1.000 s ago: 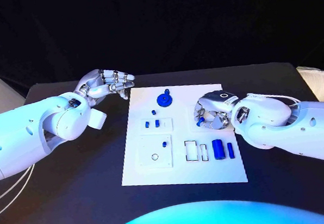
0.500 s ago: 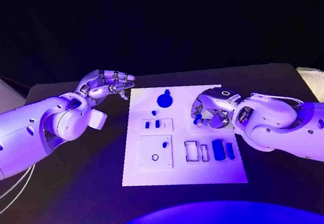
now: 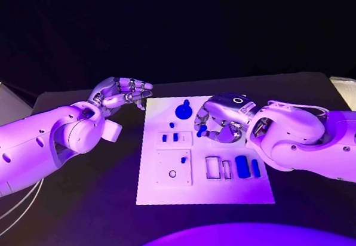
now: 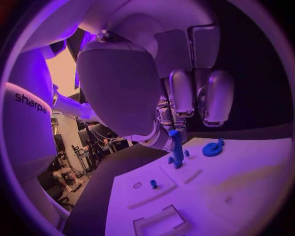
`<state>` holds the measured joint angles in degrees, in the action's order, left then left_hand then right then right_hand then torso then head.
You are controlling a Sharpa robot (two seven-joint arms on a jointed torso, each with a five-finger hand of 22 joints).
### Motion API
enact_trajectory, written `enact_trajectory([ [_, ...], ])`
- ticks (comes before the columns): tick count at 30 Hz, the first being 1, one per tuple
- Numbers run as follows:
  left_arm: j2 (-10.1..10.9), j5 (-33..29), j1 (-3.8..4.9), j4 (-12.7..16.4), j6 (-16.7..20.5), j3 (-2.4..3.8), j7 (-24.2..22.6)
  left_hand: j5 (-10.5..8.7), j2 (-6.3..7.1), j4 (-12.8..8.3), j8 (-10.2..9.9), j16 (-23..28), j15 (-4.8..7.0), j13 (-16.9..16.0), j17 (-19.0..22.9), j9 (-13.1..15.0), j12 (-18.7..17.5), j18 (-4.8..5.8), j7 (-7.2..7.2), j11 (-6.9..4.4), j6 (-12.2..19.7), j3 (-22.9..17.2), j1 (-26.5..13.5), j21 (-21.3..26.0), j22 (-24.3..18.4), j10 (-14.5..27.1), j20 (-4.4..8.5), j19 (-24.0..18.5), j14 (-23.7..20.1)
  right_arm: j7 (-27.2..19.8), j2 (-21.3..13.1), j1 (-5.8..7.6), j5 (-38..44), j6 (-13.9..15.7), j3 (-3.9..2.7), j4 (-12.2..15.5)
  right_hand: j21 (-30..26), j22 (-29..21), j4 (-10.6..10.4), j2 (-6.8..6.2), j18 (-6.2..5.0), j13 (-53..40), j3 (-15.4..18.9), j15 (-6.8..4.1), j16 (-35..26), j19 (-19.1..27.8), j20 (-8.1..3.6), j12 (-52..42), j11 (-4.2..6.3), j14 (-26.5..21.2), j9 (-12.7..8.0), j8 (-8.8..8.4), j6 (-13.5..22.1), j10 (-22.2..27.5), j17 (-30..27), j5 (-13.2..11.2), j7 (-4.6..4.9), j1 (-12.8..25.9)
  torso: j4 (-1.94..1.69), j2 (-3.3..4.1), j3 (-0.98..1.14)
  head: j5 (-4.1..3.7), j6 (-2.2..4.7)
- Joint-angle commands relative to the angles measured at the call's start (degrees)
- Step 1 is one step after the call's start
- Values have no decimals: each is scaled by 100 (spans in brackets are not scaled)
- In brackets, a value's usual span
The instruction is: Assemble the parts on the task board
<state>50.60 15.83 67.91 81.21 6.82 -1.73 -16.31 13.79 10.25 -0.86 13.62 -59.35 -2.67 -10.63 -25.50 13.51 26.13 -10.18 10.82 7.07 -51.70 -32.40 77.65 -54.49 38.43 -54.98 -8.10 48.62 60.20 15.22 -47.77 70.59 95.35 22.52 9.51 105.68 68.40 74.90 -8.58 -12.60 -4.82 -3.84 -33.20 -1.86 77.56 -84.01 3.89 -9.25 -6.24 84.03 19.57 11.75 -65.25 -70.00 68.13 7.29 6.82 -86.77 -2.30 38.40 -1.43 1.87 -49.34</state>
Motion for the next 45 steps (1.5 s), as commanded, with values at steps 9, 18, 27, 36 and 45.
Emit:
enact_trajectory([
  [9, -56, -37, -1, 14, -65, 4, -43, 16, -49, 11, 39, 22, -10, 9, 8, -8, 26, -35, 15, 2, 39, 11, 18, 23, -5, 30, -21, 36, 29, -113, 744, -148, 83, -139, 51, -104, -47, 809, 391, -10, 109, -323, -401, -33, -13, -163, -51, 12, 388, 121, 19, 28, -23, -621, -29, 68, -1, 111, -14, 12, -15, 171, -40],
  [18, -73, -38, -1, 22, -65, 4, -40, 18, -55, 17, 40, 21, -11, 14, 7, -11, 29, -36, 14, 2, 45, 11, 13, 27, -8, 35, -22, 38, 34, -188, 1142, -414, 117, -238, 113, -384, -99, 799, 438, -9, 100, -337, -437, -32, -41, -151, -51, 33, 384, 111, 30, 26, -8, -621, -69, 106, 3, 149, -8, 18, -4, 375, -66],
  [27, -84, -38, 0, 22, -71, 4, -36, 18, -55, 17, 40, 21, -11, 14, 7, -11, 29, -36, 14, 2, 45, 11, 13, 27, -8, 35, -22, 38, 34, -203, 1278, -575, 153, -356, 162, -539, -100, 801, 453, -6, 100, -342, -449, -31, -45, -150, -51, 40, 382, 110, 34, 25, -3, -621, -73, 118, 5, 163, 3, 17, 6, 514, -66],
  [36, -91, -38, 0, 21, -82, 4, -32, 18, -55, 17, 40, 21, -11, 14, 7, -11, 29, -36, 14, 2, 45, 11, 13, 27, -8, 35, -22, 38, 34, -152, 1312, -662, 212, -395, 182, -583, -97, 803, 462, -4, 101, -344, -455, -30, -52, -150, -51, 44, 381, 108, 37, 25, -1, -621, -84, 126, 6, 171, -6, 14, 7, 554, -66],
  [45, -98, -38, 0, 12, -88, 4, -28, 18, -55, 17, 40, 21, -11, 14, 7, -11, 29, -36, 14, 2, 45, 11, 13, 27, -8, 35, -22, 38, 34, -145, 1317, -735, 223, -403, 193, -595, -99, 805, 478, -3, 100, -349, -465, -29, -50, -149, -51, 50, 381, 109, 41, 25, 2, -622, -78, 137, 6, 183, 0, 15, 9, 580, -66],
])
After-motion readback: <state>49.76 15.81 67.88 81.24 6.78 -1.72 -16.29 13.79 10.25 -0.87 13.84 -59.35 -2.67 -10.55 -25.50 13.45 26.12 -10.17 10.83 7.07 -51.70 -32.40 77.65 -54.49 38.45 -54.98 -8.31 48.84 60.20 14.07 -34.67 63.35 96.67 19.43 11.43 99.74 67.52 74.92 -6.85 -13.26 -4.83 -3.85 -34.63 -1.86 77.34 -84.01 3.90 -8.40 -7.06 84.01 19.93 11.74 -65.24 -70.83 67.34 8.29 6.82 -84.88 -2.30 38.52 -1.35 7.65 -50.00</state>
